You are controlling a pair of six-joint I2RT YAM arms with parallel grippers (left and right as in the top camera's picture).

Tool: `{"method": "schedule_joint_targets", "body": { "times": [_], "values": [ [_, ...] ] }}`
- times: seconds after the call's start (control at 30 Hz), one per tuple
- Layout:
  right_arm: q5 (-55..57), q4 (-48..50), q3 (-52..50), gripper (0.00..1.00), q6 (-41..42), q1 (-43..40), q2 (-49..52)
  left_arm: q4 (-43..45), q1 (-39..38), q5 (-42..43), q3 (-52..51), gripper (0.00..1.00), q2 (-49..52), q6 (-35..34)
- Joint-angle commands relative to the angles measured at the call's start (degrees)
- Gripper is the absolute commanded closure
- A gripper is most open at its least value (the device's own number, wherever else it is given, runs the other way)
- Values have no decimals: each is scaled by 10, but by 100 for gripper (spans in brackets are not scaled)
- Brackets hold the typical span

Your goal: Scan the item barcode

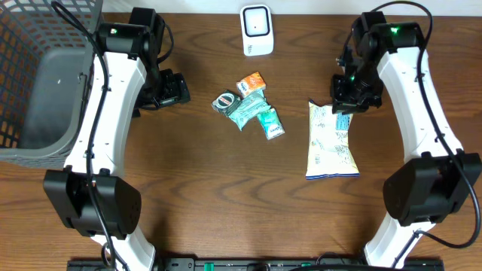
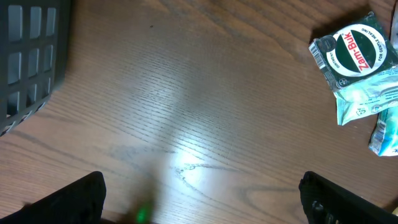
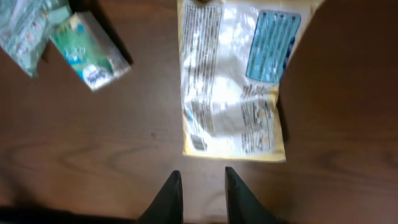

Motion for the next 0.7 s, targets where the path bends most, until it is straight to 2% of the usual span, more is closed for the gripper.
{"method": "schedule_joint_targets", "body": {
  "times": [0.0, 0.67],
  "values": [
    [-5, -7, 2, 83, -13, 12, -17, -1, 0, 1, -1, 2, -10, -3],
    [-3, 5, -9, 81, -13, 49, -17, -1, 0, 1, -1, 2, -10, -3]
  ]
}}
